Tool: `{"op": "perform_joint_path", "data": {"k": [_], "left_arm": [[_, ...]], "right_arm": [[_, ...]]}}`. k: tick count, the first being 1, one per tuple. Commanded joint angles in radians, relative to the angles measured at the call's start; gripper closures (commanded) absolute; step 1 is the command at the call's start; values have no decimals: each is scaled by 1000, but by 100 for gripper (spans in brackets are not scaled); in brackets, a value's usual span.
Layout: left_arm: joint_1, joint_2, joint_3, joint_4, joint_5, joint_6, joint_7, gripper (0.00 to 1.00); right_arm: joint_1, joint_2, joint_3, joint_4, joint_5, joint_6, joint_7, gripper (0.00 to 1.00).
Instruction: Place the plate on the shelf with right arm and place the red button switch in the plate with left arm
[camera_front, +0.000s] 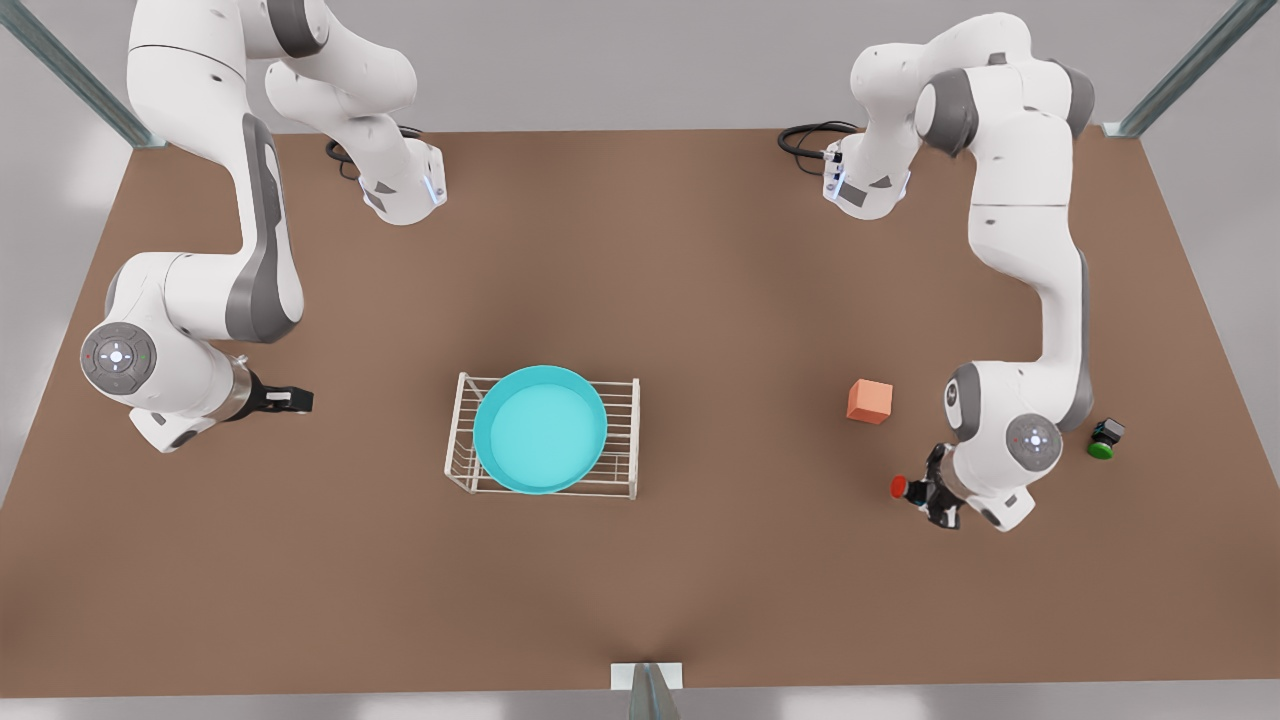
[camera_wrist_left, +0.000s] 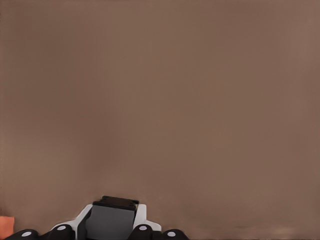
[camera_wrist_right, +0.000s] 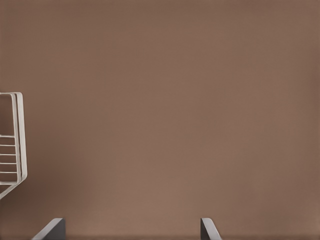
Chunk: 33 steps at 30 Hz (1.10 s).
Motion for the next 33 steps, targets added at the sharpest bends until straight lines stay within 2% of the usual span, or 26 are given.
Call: {"op": "perform_joint_path", "data": {"k": [1,2,4,6,7,11,16,18,22,29,33], "left_arm": [[-26,-39,-2,26,-13,-143,42,57],[-57,-40,-2,95,-14,-237,-9,57],[-119,-88,-13,118,-15,-292,-173,57],[-131,-105,-100,166,-1,-378,-331,57],[-174,-105,-105,210,-4,-420,-400,57],[-367,-90,-111,328,-9,-407,-690,57],[-409,-2,-176,336,-14,39,-771,57],[-410,65,-179,437,-15,137,-796,57],[-442,85,-199,439,-14,344,-878,57],[-540,168,-196,439,-3,487,-877,57],[-583,184,-196,419,3,487,-874,55]], "right_arm": [[0,-1,0,0,1,0,2,0],[0,-1,0,0,-1,0,0,0],[0,-1,0,0,-1,0,2,0],[0,-1,0,0,1,0,2,0],[0,-1,0,0,1,0,2,0],[0,-1,0,0,1,0,2,0],[0,-1,0,0,1,0,0,0],[0,0,0,0,1,0,0,0],[0,4,0,2,-1,0,0,0],[0,5,0,0,-1,0,0,0],[2,5,0,2,-1,0,0,0]]}}
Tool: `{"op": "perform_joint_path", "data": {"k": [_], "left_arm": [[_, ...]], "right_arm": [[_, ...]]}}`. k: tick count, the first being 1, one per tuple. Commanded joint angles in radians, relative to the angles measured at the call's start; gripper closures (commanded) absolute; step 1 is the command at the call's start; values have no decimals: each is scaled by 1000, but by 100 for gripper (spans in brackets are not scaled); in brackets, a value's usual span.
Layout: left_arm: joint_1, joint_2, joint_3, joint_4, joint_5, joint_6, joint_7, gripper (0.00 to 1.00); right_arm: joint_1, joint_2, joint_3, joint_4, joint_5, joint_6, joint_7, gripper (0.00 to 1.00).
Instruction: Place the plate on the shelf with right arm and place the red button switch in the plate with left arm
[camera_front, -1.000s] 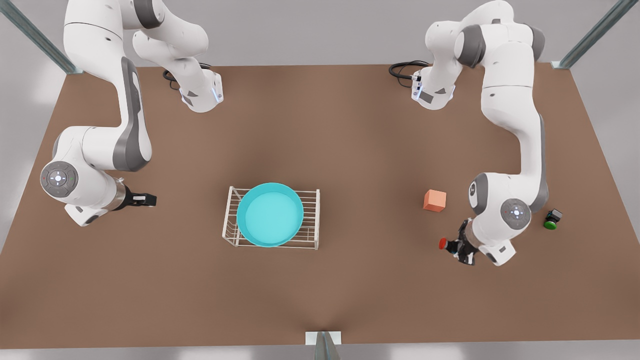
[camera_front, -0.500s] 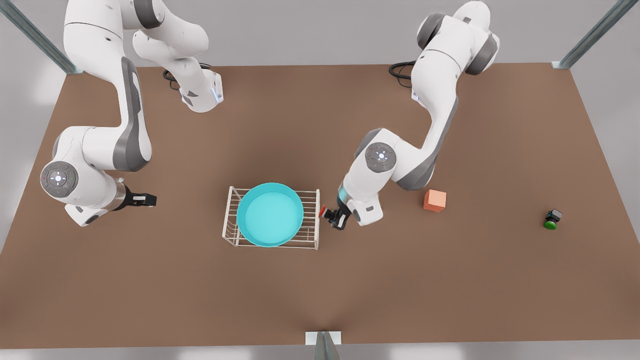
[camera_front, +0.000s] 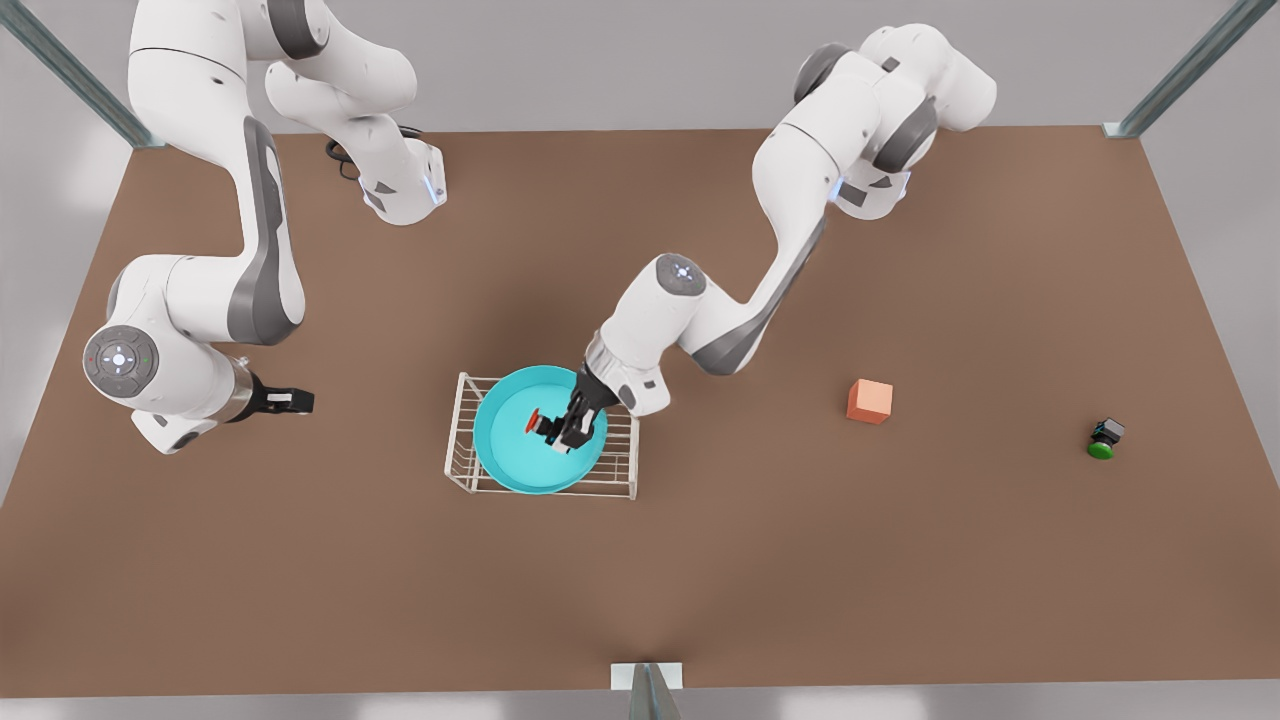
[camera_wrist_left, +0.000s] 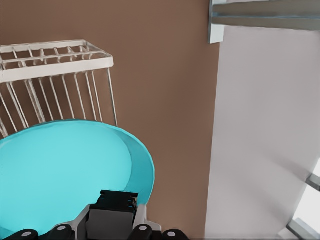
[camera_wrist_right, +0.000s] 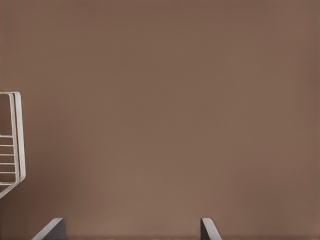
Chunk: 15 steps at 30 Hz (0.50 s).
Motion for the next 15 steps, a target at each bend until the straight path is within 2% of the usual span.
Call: {"op": "perform_joint_path", "data": {"k": [1,2,10,11,14,15], "left_arm": [[-9,1,-1,-7,41,78,-230,27],[-29,1,1,-19,50,78,-229,0],[-28,10,4,-33,85,77,-218,0],[10,-9,8,-27,81,26,-145,0],[227,-200,-62,-13,22,-632,728,0],[262,-231,-50,-14,36,-813,981,0]], "right_arm": [[1,0,0,1,1,0,-1,0],[1,0,0,1,1,0,-1,0],[1,2,0,1,1,0,-1,0],[1,2,0,1,1,0,-1,0],[1,2,0,1,1,0,-1,0],[1,5,1,1,-1,0,1,0]]}}
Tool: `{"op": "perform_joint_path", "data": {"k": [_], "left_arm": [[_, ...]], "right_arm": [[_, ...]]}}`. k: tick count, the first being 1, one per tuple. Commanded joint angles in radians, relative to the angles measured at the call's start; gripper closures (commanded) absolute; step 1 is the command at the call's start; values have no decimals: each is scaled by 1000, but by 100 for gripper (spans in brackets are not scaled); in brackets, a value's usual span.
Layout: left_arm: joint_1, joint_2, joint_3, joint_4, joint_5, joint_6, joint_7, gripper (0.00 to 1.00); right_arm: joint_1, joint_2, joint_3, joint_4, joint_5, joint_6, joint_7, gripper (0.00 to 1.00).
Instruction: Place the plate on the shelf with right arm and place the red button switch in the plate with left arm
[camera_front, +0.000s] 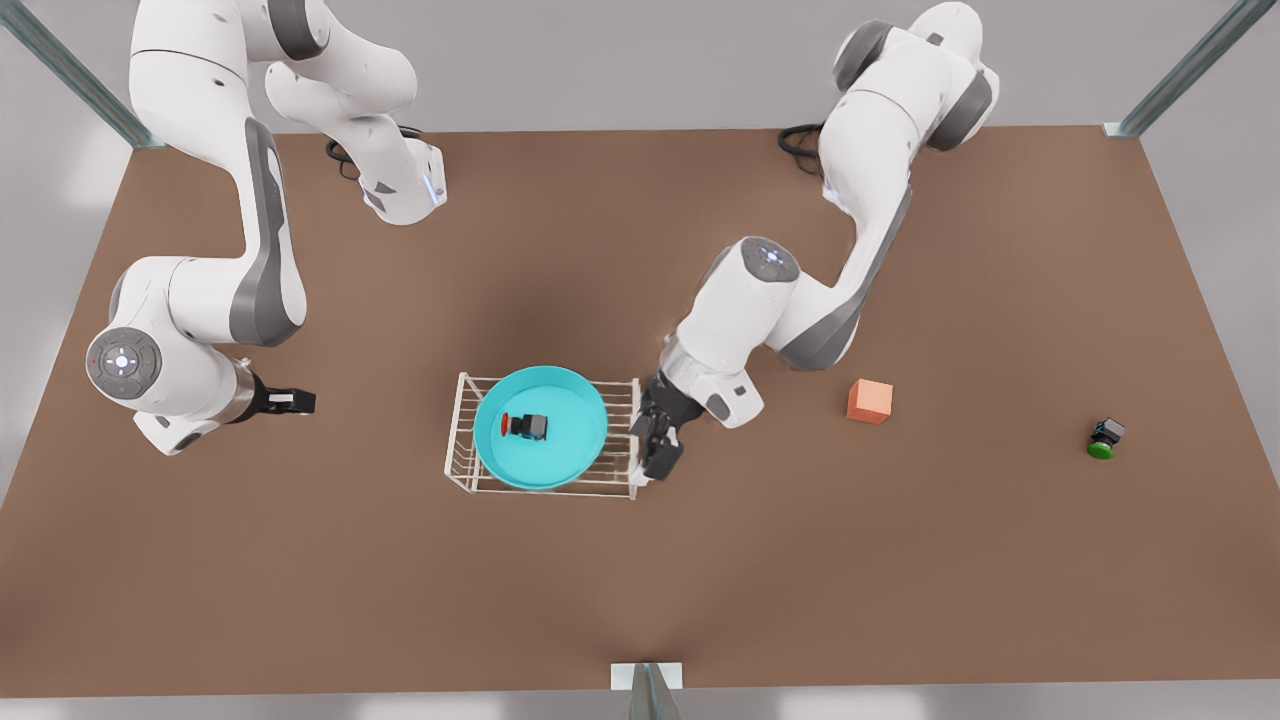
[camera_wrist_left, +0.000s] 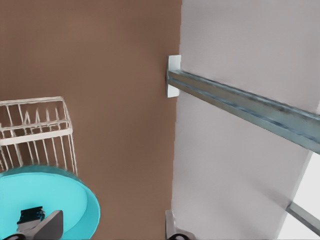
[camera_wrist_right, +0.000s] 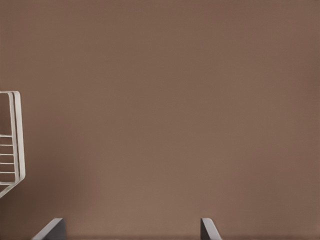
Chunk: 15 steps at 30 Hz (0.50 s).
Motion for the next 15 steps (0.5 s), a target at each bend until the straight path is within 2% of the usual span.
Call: {"op": "perform_joint_path", "data": {"k": [1,3,5,6,7,8,10,15], "left_arm": [[77,-42,24,0,19,-676,1170,0],[160,-79,110,-1,125,-756,1645,0],[350,-111,126,-1,84,-780,1978,0],[405,-168,124,-58,15,-825,2026,0],[422,-390,129,-407,19,-621,2129,0],[424,-528,126,-650,28,-471,2135,0],[418,-498,118,-586,16,-558,2137,0],[421,-463,104,-529,13,-572,2160,0]], "right_arm": [[0,0,0,1,0,0,1,0],[2,0,0,1,0,0,1,0],[2,0,0,1,0,1,1,0],[2,0,0,1,0,1,1,0],[2,0,0,1,0,1,1,0],[2,0,0,1,0,1,1,0],[2,0,0,1,0,0,1,0],[2,0,0,1,0,0,1,0]]}}
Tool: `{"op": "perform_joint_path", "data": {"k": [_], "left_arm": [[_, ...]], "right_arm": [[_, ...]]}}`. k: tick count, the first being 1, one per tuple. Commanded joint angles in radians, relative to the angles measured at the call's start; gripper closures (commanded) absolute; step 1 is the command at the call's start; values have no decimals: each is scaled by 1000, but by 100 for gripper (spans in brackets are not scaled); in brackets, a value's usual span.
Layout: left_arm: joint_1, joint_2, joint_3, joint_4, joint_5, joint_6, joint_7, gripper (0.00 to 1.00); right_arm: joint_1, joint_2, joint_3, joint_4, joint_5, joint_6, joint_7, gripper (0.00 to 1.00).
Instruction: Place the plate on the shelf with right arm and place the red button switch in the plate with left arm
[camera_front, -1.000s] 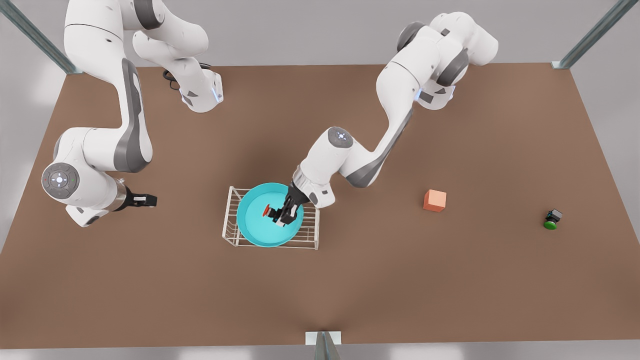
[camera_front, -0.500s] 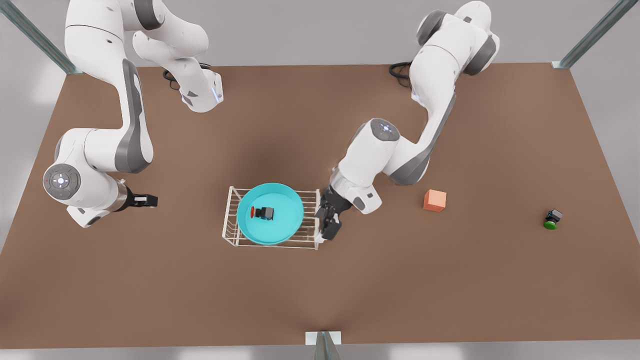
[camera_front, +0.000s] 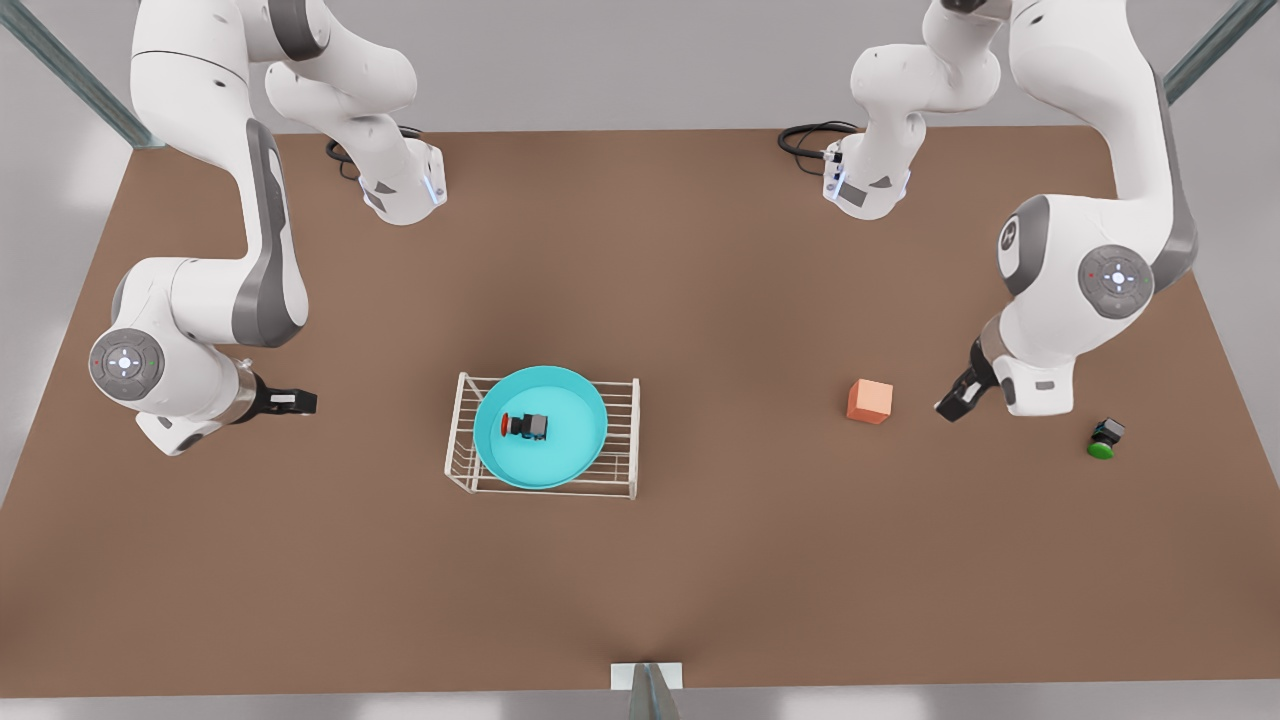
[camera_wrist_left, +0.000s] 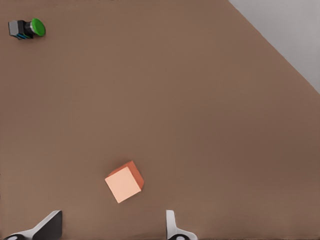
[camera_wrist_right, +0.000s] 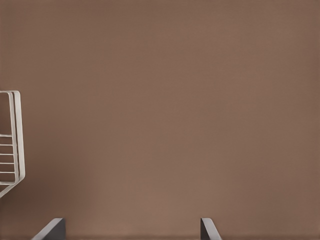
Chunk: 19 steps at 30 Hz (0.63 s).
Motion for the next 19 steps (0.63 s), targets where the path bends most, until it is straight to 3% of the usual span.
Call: {"op": "perform_joint_path", "data": {"k": [1,19], "left_arm": [[11,6,0,9,-8,-36,1008,0],[11,13,3,12,-24,-36,1005,0]], "right_arm": [[0,-1,0,0,1,-1,-2,0],[2,-1,0,2,-1,-1,0,0]]}}
